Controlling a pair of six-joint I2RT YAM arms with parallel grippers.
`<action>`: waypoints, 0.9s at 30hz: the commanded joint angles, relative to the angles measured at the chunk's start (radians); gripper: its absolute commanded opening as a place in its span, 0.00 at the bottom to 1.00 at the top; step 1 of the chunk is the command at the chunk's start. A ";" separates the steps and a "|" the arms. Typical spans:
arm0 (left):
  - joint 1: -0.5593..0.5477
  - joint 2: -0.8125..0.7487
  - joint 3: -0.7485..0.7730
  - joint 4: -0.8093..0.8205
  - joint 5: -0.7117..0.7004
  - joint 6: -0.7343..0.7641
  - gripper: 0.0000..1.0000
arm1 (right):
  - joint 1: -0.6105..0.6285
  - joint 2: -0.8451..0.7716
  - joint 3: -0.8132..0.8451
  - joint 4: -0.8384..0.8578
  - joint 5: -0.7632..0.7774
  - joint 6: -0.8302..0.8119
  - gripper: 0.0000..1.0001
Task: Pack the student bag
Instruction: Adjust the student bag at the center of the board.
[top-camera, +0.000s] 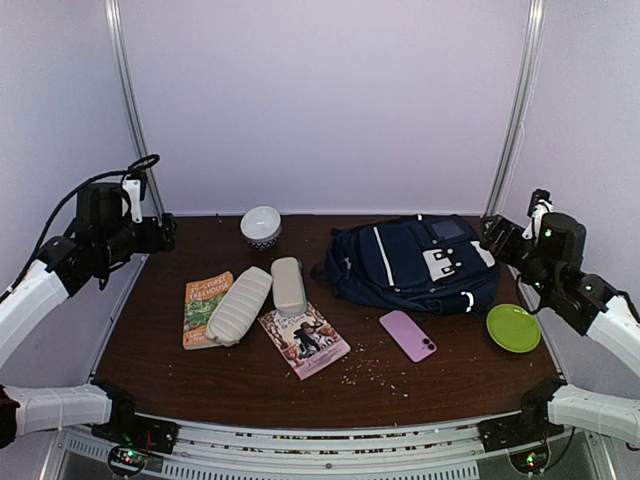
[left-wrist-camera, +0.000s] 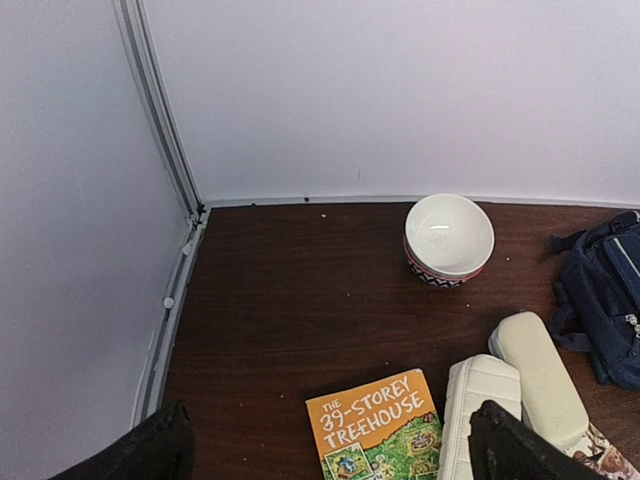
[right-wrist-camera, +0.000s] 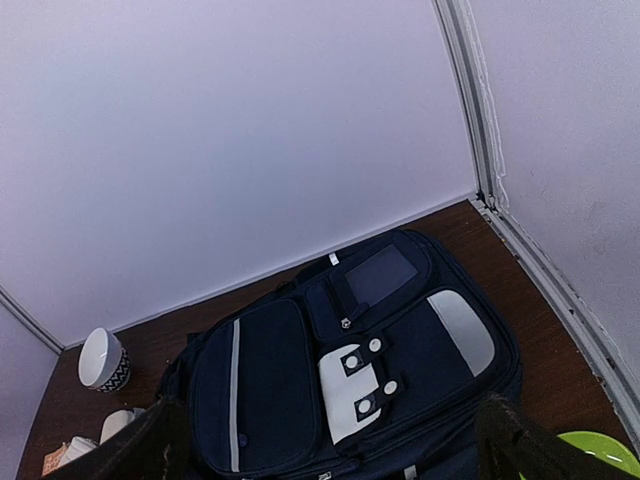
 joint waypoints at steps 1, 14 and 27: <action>0.010 -0.017 -0.026 0.058 0.037 -0.009 0.98 | 0.049 0.009 0.057 -0.062 0.071 -0.007 1.00; 0.012 -0.011 -0.027 0.085 0.020 -0.011 0.91 | 0.222 0.505 0.334 -0.033 0.074 0.181 0.92; 0.012 -0.029 -0.050 0.070 0.151 -0.042 0.90 | 0.301 1.210 0.913 -0.301 -0.140 0.072 0.60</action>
